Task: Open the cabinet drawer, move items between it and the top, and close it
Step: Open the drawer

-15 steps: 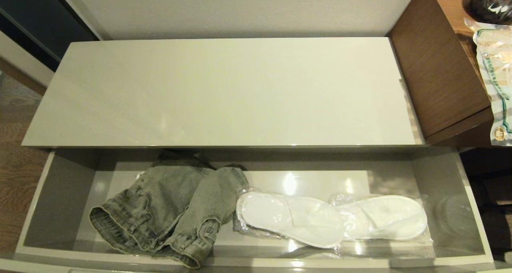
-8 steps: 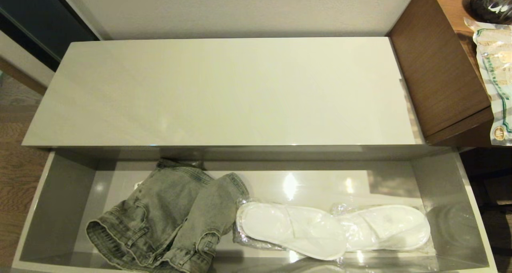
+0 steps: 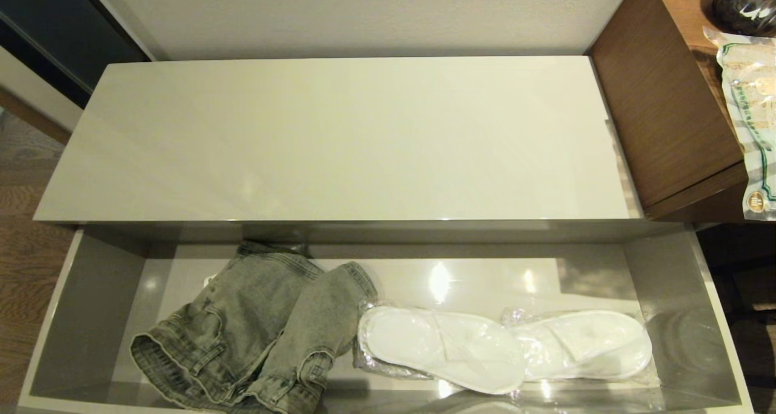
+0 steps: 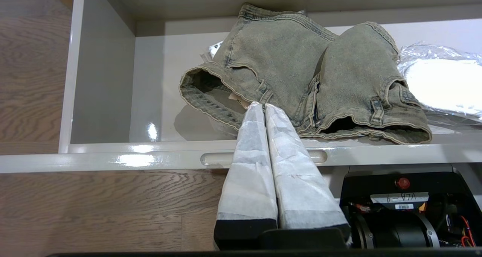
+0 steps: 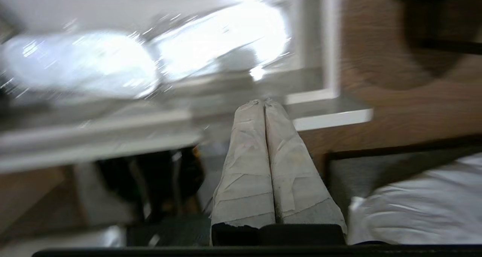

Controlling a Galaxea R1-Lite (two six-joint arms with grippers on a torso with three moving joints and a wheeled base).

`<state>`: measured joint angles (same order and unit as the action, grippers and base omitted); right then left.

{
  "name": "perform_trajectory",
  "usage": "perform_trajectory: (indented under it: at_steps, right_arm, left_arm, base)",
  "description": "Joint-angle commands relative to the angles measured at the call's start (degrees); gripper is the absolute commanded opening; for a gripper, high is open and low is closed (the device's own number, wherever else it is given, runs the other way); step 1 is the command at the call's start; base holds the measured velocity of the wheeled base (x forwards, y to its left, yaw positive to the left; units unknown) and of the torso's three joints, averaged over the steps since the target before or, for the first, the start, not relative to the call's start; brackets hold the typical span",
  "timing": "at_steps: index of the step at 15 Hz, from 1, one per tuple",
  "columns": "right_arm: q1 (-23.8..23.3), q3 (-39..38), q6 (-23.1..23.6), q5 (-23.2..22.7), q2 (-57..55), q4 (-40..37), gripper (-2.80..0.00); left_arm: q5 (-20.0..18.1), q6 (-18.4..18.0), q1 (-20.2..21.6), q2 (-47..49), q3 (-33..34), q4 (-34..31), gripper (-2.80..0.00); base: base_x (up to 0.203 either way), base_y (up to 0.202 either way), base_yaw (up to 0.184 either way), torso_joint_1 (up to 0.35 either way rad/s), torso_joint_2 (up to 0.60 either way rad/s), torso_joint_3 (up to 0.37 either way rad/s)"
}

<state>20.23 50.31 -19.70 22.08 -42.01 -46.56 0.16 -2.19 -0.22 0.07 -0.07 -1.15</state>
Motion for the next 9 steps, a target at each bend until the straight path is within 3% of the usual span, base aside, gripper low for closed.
perform_trajectory:
  at_steps: [1, 4, 6, 8, 9]
  right_arm:
    - [-0.55, 2.81, -0.39, 4.61, -2.70, 0.03, -2.80]
    - [-1.73, 8.35, -2.27, 4.54, -5.71, -0.02, -2.80]
    - [-2.87, 16.67, -5.65, 2.69, -9.19, -0.38, -2.80]
    - [-7.76, 26.56, -9.63, 0.97, -16.38, -1.65, -2.80]
    - [-12.76, 29.01, -11.06, 0.33, -19.15, -2.08, -2.80]
  left_arm:
    - [0.02, 0.00, -0.04, 0.01, -0.01, 0.00, -2.80]
    - [0.02, 0.00, -0.01, 0.01, 0.02, 0.00, -2.80]
    - [0.02, 0.00, 0.04, 0.01, -0.01, 0.00, -2.80]
    - [0.02, 0.00, -0.04, 0.01, -0.01, 0.00, -2.80]
    - [0.02, 0.00, -0.04, 0.01, -0.01, 0.00, -2.80]
  base:
    - [0.000, 0.000, 0.000, 0.000, 0.00, 0.000]
    - [0.000, 0.000, 0.000, 0.000, 0.00, 0.000]
    - [0.000, 0.000, 0.000, 0.000, 0.00, 0.000]
    - [0.000, 0.000, 0.000, 0.000, 0.00, 0.000]
    - [0.000, 0.000, 0.000, 0.000, 0.00, 0.000]
